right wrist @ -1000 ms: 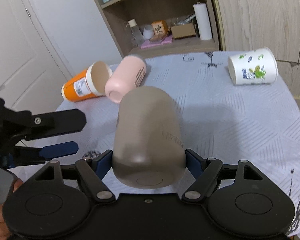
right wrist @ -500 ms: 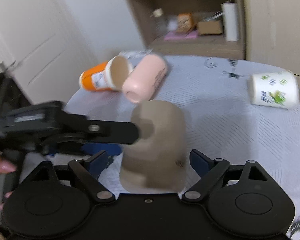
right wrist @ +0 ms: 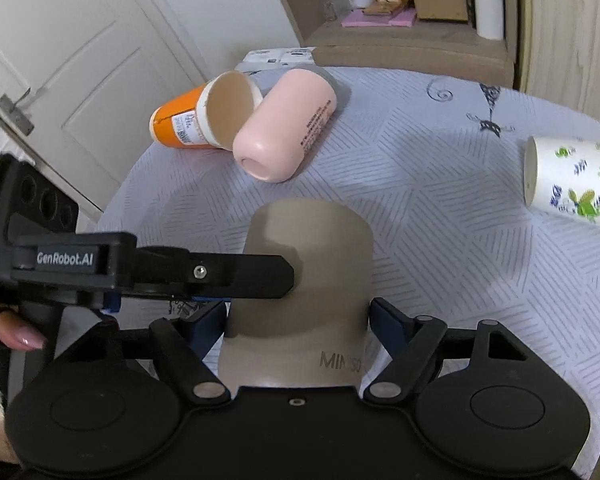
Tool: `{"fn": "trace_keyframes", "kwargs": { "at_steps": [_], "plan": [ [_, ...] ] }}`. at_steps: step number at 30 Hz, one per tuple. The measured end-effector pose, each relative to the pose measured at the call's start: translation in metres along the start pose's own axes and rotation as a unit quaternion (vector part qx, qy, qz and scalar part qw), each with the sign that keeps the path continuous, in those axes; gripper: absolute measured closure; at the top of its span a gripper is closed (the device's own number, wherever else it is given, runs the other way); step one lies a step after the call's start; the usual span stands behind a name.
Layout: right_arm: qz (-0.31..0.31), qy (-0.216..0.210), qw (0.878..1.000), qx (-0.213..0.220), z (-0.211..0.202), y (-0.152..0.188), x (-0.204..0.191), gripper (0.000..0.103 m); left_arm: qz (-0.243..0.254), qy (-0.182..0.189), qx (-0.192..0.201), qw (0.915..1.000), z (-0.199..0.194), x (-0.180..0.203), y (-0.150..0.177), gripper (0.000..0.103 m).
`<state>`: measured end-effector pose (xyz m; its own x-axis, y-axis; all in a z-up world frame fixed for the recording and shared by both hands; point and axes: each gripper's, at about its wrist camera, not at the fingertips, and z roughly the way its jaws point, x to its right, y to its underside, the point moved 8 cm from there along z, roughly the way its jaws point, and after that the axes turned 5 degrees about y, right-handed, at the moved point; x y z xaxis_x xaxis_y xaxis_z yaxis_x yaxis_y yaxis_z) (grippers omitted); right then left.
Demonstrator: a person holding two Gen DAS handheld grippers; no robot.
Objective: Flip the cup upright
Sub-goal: 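Lift the beige tumbler with the right gripper while the left gripper braces its side, then rotate the beige tumbler upright with the right gripper, opening end up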
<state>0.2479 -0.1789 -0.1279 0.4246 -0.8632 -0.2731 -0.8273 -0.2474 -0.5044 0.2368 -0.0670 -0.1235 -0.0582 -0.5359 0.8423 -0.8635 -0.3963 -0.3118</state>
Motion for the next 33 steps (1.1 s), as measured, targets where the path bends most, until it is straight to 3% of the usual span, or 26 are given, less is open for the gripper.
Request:
{"fn": "trace_keyframes", "kwargs": {
  "at_steps": [9, 17, 26, 33],
  "plan": [
    [-0.013, 0.002, 0.999, 0.038, -0.01, 0.012, -0.005, 0.02, 0.093, -0.015, 0.011, 0.9955, -0.011, 0.024, 0.013, 0.033],
    [-0.037, 0.006, 0.997, 0.07, -0.022, 0.032, -0.018, 0.021, 0.144, -0.024, 0.02, 0.9891, -0.028, 0.034, 0.033, 0.034],
    [-0.083, 0.021, 0.987, 0.136, -0.045, 0.05, -0.039, 0.021, 0.247, -0.037, 0.033, 0.9678, -0.051, 0.062, 0.052, 0.034],
    [-0.113, 0.033, 0.974, 0.194, -0.046, 0.06, -0.046, 0.021, 0.309, -0.072, 0.045, 0.9472, -0.056, 0.075, 0.063, 0.035]
  ]
}}
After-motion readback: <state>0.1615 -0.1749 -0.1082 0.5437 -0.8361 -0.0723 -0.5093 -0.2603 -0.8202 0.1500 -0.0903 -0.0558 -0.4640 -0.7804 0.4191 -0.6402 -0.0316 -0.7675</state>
